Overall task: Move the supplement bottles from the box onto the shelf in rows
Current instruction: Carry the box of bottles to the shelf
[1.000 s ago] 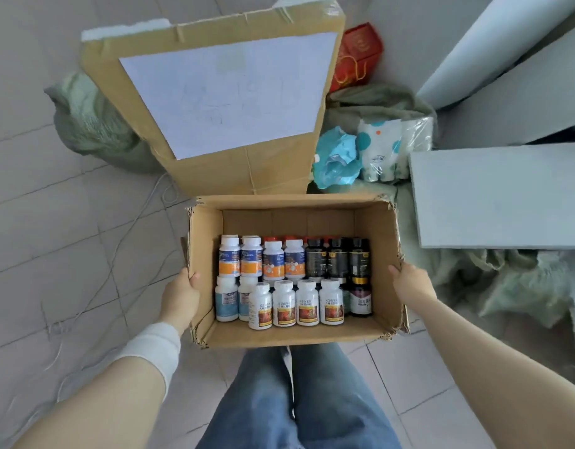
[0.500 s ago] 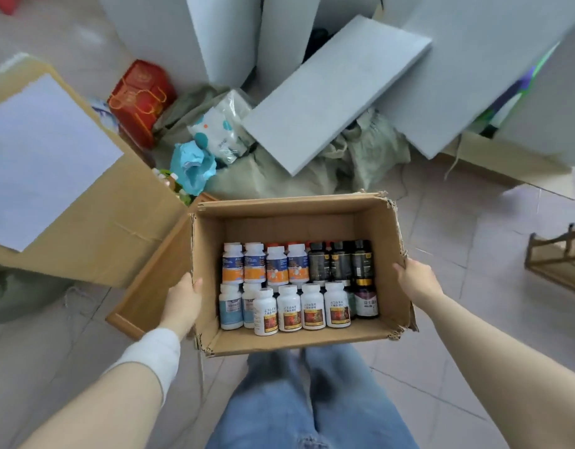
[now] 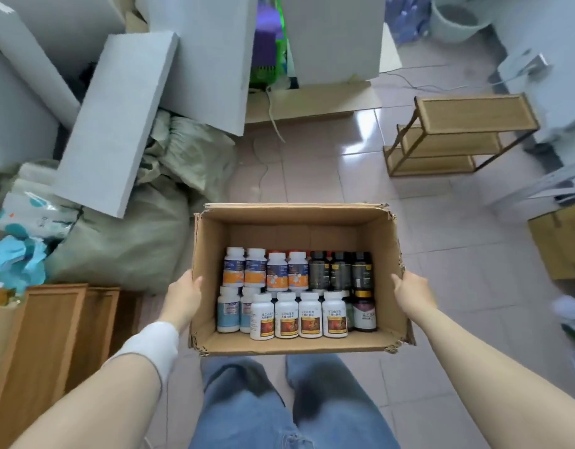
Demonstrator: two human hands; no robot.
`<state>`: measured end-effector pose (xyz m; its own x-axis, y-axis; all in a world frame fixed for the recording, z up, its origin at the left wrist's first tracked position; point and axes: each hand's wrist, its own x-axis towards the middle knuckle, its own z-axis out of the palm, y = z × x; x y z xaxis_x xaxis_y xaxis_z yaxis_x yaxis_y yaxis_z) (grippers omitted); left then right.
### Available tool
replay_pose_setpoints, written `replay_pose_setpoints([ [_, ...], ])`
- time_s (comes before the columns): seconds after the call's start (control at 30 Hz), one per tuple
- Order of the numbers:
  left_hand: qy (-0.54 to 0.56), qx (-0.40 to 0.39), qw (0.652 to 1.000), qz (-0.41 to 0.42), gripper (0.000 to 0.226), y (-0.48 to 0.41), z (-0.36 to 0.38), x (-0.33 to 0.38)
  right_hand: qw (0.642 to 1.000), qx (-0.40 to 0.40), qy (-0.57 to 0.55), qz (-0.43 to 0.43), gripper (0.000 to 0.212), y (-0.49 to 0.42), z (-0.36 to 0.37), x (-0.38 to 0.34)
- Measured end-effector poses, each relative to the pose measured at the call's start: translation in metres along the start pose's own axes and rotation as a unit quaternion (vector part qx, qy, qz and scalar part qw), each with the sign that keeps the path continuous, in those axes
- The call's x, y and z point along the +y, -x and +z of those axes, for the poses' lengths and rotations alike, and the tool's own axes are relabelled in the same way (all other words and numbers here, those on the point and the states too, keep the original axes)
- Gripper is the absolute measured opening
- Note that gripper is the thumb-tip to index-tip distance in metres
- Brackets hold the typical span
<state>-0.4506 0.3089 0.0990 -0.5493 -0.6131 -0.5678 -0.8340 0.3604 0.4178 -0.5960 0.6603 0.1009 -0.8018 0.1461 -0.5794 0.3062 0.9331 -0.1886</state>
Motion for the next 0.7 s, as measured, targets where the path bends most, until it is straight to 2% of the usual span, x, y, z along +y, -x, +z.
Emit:
replay_pose_setpoints([
  [0.27,-0.04,-0.061,0.992,0.1,0.032,-0.011,0.092,0.186,0.994,0.049,-0.041,0.094,0.042,-0.087,-0.1,0.116],
  [0.7,-0.117,-0.124,0.966,0.196,0.03,-0.08,0.21,0.46,0.965,0.069,-0.085,0.237,0.042,-0.242,-0.233,0.197],
])
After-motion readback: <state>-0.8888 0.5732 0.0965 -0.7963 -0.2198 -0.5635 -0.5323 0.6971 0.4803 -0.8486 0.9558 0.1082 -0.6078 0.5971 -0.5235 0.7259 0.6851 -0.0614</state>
